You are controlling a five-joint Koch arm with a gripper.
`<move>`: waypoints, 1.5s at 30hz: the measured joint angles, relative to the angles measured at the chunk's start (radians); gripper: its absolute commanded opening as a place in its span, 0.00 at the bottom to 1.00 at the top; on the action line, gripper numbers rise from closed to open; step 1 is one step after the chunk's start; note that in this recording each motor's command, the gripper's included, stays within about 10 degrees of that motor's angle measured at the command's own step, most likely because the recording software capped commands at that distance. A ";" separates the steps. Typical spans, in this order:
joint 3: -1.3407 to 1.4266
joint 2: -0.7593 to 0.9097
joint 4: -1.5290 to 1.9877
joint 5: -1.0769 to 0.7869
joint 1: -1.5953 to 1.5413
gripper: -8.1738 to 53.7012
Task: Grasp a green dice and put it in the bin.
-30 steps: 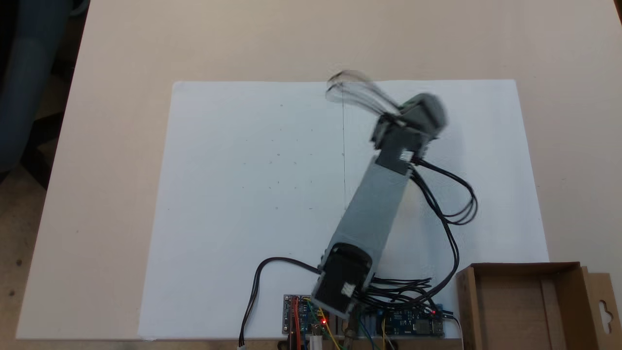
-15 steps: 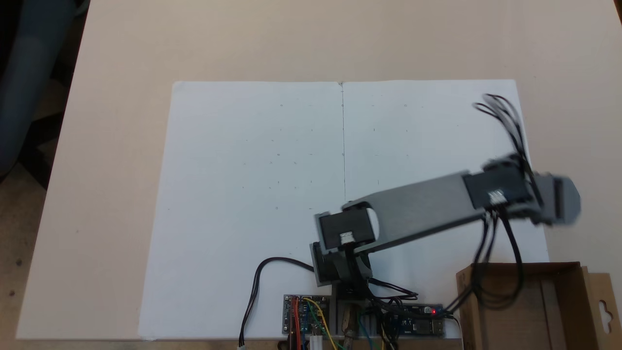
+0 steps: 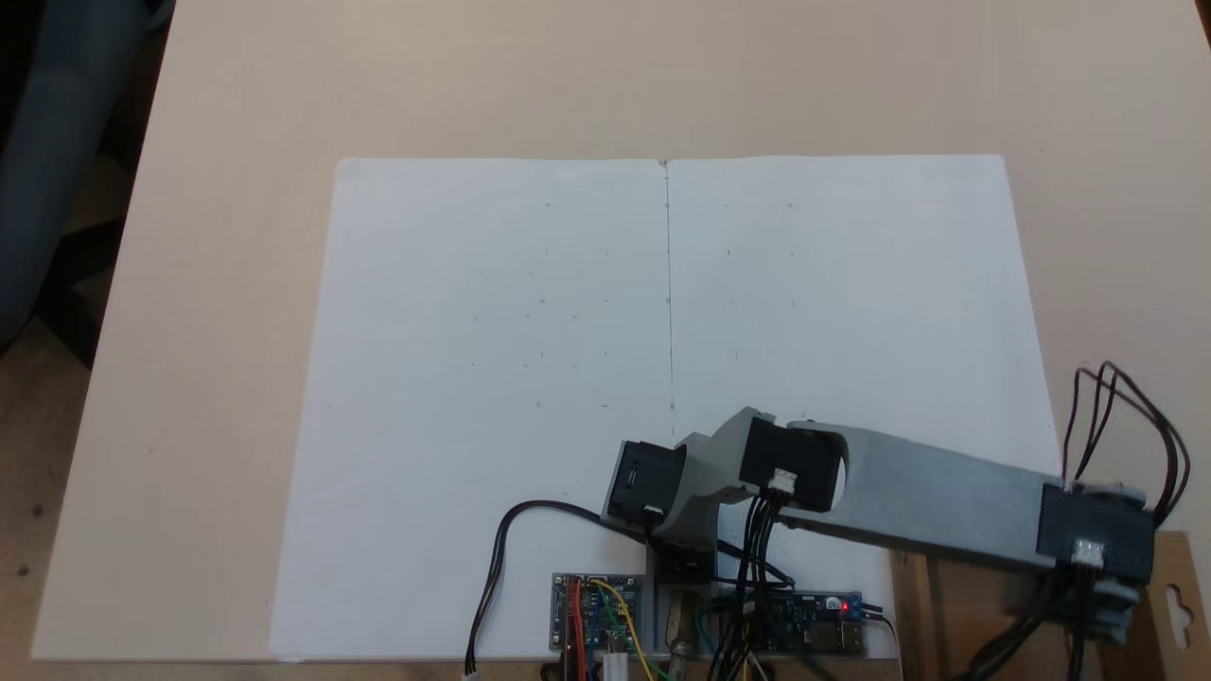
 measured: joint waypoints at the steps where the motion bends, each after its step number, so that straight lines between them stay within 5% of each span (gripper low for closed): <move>1: 0.002 -0.005 0.023 -0.028 0.005 0.33; 6: 0.000 -0.008 0.086 -0.091 0.011 0.33; 7: 0.000 -0.008 0.091 -0.091 0.008 0.38; 9: -0.002 -0.006 0.094 -0.091 0.006 0.65; 14: 0.000 -0.018 0.094 -0.089 0.002 0.88; 26: 0.002 -0.032 -0.322 0.141 -0.152 0.83; 37: 0.025 0.252 -0.489 0.146 -0.723 0.83; 45: 0.423 0.471 -0.584 0.146 -1.078 0.86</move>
